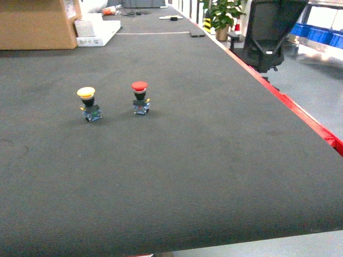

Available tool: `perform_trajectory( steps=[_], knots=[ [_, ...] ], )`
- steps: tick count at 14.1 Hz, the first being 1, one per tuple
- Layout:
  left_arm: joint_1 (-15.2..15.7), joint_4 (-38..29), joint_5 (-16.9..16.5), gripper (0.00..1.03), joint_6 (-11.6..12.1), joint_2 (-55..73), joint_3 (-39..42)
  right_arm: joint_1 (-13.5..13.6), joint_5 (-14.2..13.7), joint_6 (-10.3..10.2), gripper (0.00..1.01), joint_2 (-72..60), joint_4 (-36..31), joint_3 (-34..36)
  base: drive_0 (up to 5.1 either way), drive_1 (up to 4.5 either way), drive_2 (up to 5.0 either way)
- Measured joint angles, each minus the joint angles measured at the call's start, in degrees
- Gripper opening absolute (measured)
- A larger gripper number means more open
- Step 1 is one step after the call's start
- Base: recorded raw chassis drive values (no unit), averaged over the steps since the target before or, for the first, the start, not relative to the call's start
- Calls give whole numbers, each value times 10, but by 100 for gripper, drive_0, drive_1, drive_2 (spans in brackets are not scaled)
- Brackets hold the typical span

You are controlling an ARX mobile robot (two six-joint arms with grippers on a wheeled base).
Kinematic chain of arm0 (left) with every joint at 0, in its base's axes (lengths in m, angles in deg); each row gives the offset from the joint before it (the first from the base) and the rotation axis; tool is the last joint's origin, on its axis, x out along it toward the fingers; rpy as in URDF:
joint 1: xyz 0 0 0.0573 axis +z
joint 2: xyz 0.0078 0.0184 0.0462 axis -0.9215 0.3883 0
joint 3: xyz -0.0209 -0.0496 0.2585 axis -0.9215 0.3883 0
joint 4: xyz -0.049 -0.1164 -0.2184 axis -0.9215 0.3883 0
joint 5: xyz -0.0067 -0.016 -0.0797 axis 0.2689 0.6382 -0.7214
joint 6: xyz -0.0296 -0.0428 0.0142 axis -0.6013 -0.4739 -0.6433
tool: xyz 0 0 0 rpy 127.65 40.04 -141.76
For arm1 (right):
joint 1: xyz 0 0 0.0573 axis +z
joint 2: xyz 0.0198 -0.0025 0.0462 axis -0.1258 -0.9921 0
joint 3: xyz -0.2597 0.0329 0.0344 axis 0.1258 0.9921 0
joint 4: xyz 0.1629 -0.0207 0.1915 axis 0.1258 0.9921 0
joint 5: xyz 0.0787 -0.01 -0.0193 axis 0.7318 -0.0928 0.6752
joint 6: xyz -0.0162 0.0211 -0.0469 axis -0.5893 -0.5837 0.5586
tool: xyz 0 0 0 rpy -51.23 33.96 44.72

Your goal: Pick blue part to blue bin on bottom shelf

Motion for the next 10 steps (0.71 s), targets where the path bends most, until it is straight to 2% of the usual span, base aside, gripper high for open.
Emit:
perform_trajectory(
  steps=[10],
  knots=[
    [-1, 0, 0, 44, 0, 0, 0, 0, 0, 0, 98, 0, 0, 0, -162, -162, -162]
  ],
)
